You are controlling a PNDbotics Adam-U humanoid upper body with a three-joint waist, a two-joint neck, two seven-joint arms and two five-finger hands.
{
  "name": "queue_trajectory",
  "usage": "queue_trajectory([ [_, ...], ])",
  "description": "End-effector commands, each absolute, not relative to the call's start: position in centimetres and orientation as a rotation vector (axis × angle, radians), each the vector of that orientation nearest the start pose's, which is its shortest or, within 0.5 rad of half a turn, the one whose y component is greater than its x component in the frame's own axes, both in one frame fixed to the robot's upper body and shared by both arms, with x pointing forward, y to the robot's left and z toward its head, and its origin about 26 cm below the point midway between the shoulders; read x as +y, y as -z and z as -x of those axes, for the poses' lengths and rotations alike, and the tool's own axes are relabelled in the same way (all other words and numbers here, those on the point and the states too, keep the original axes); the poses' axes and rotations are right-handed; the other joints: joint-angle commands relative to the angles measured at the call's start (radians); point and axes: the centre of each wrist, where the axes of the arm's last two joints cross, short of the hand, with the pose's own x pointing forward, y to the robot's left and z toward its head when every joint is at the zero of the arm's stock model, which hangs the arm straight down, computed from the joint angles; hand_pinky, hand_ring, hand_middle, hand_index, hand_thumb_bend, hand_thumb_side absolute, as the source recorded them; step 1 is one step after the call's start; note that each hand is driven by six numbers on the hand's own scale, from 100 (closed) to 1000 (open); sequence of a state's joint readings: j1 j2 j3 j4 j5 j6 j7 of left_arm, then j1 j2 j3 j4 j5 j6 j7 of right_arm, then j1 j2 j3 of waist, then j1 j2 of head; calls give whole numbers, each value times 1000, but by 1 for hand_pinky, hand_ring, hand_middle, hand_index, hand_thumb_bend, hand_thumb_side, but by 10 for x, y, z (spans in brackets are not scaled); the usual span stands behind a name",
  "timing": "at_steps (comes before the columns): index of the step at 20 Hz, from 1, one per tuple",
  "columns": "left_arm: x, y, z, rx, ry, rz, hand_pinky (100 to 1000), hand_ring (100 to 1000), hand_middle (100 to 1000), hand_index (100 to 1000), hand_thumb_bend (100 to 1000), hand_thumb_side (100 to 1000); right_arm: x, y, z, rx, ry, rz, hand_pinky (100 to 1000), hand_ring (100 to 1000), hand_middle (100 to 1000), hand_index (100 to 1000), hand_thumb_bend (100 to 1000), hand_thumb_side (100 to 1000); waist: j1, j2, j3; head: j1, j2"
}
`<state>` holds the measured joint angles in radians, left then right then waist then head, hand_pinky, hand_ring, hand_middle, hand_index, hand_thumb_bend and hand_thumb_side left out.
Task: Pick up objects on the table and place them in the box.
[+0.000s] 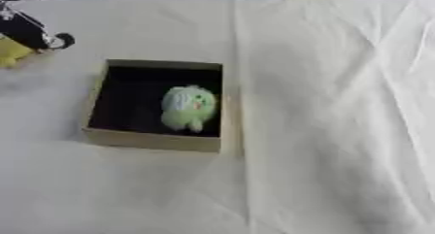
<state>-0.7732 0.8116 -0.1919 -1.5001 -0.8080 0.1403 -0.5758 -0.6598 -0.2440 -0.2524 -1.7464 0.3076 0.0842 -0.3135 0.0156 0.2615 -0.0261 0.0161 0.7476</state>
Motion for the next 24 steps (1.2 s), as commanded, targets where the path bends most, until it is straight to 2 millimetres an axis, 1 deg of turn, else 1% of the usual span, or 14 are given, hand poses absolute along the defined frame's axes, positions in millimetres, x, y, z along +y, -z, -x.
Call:
queue_trajectory([
  [1,343,-315,-392,-1221,1340,-1276,851,959,926,955,450,180,-291,-281,-362,-2351,170,779,799,927,525,777,100,885,-1,-11,-3,11,-23],
  [2,347,-315,-395,-1209,1322,-1278,853,961,927,956,464,184,-291,-282,-362,-2351,171,780,800,927,525,777,100,885,-2,-7,-5,13,-29],
  [5,359,-313,-404,-1173,1270,-1286,852,961,927,956,459,186,-293,-284,-364,-2351,174,780,800,928,523,777,100,885,-4,4,-11,21,-43],
  [8,371,-310,-412,-1144,1227,-1289,849,962,928,958,439,186,-294,-286,-366,-2355,176,777,800,929,522,777,100,886,-5,12,-18,40,-61],
  [11,378,-306,-419,-1126,1205,-1278,851,966,931,959,447,197,-294,-288,-367,-2359,178,775,801,929,522,777,100,886,-6,19,-25,57,-81],
  [15,385,-304,-425,-1101,1177,-1270,850,968,934,961,448,211,-294,-290,-368,-2362,181,772,801,930,520,777,100,886,-8,29,-34,62,-101],
  [19,394,-302,-430,-1069,1121,-1254,844,966,934,962,417,218,-295,-293,-370,-2363,181,768,802,931,519,777,100,886,-9,39,-40,61,-111],
  [23,403,-299,-433,-1044,1073,-1219,842,967,937,965,393,218,-297,-294,-372,-2365,181,764,802,931,518,777,100,886,-7,45,-41,56,-110],
  [24,405,-298,-433,-1037,1063,-1211,846,970,941,966,403,223,-297,-294,-372,-2365,181,762,802,932,518,777,100,886,-7,46,-41,54,-109],
])
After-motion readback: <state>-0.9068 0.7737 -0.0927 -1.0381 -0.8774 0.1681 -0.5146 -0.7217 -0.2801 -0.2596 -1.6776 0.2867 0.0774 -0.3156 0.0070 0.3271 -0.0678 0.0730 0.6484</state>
